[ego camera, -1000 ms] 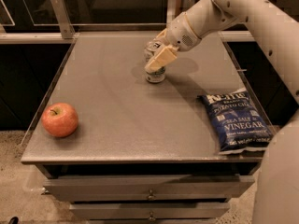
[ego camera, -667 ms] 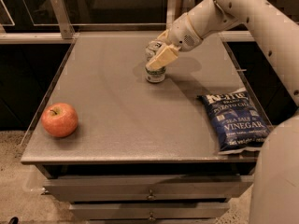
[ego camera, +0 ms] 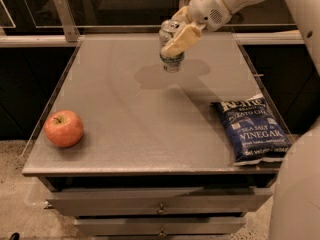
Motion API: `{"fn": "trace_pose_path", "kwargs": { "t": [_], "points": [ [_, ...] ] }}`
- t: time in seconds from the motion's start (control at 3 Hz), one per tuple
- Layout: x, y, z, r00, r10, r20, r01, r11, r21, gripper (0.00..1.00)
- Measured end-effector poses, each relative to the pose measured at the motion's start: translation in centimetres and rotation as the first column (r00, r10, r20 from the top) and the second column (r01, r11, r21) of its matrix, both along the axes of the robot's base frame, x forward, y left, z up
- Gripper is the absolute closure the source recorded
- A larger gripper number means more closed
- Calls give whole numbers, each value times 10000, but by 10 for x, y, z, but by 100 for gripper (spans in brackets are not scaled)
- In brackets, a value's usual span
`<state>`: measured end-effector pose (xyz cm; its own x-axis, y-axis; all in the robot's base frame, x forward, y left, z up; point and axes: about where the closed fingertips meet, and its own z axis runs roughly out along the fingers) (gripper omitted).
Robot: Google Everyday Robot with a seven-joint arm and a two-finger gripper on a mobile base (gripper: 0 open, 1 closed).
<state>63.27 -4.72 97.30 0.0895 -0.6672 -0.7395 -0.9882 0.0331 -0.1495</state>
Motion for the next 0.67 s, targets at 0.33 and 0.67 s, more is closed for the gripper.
{"fn": "trace_pose_path", "kwargs": {
  "t": [0.33,0.67],
  "points": [
    [-29,-12,61,9944,351,994,-353,9994,-2,100],
    [-27,-10,61,9943,326,1015,-332,9994,40,100]
  ]
}}
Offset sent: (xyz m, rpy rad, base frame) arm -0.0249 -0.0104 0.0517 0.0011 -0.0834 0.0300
